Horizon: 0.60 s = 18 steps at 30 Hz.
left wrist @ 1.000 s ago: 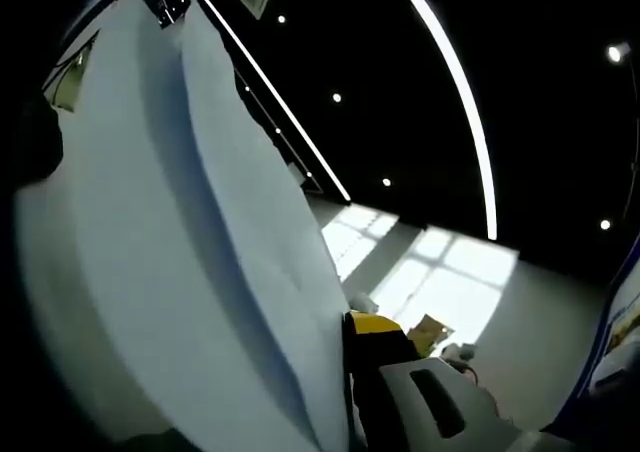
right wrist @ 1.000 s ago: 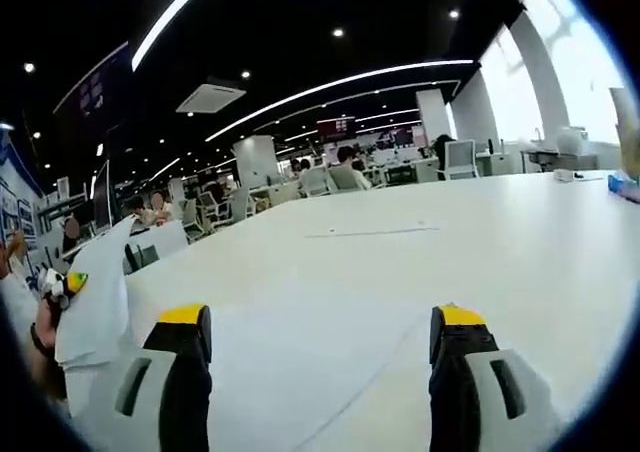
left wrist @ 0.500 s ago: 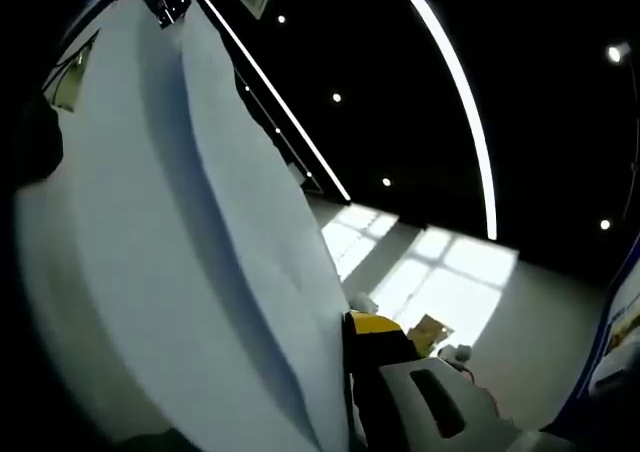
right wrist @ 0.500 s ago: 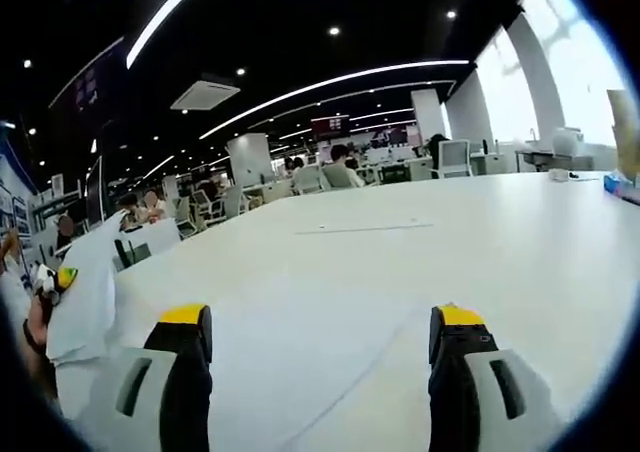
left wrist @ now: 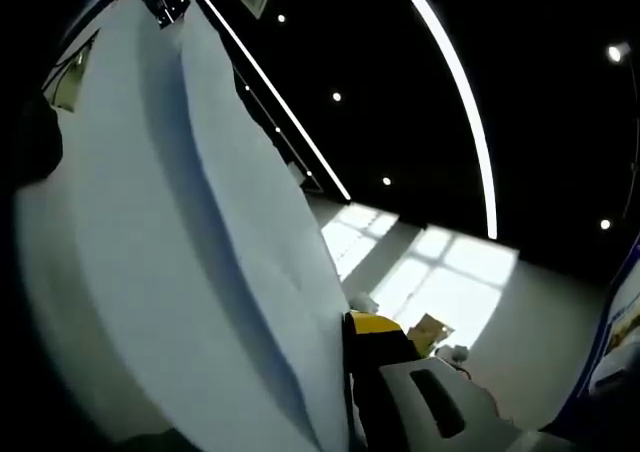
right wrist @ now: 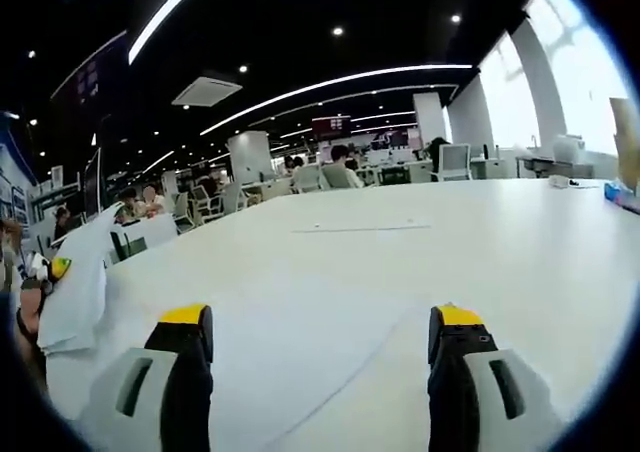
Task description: Organize the stack of printing papers by aligning and flattening the scattered papers on the table
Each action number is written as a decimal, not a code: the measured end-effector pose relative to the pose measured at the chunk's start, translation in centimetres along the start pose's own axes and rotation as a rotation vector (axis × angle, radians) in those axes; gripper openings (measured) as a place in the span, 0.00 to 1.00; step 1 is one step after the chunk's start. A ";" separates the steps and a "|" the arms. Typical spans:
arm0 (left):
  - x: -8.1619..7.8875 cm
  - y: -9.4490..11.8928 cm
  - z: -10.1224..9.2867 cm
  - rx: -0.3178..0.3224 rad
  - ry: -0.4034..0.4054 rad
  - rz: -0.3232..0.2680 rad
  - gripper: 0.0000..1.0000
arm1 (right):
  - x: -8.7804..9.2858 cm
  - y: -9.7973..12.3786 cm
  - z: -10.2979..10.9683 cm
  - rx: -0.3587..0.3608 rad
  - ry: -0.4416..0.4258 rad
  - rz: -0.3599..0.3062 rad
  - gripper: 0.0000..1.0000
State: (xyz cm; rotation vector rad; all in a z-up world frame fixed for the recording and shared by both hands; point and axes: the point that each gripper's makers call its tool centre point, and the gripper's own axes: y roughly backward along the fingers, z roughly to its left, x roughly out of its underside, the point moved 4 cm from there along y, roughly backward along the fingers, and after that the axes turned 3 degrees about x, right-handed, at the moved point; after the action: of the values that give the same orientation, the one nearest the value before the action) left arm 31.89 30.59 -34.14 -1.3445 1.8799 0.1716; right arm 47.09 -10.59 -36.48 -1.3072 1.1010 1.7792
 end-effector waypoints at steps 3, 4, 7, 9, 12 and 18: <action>0.0 0.0 -0.1 0.000 0.000 0.000 0.07 | 0.2 0.0 0.1 0.001 0.008 0.002 0.84; 0.0 0.0 0.0 0.000 0.001 0.000 0.07 | 0.2 0.0 0.0 0.003 0.010 0.002 0.84; 0.0 0.0 0.0 0.001 0.000 -0.001 0.07 | 0.2 0.1 0.2 0.004 0.018 0.000 0.84; 0.0 0.0 -0.1 0.002 0.000 -0.001 0.07 | 0.3 -0.1 -0.1 0.003 0.015 0.001 0.84; 0.0 -0.1 -0.2 0.002 0.001 -0.003 0.07 | 0.3 0.1 -0.5 0.012 0.003 -0.007 0.85; 0.1 -0.1 -0.2 0.003 0.001 -0.001 0.07 | 0.3 0.1 -1.0 0.038 -0.005 -0.027 0.84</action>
State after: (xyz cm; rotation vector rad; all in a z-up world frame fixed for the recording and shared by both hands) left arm 31.87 30.34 -34.03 -1.3439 1.8793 0.1679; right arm 47.35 -11.53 -36.84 -1.2891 1.1037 1.7325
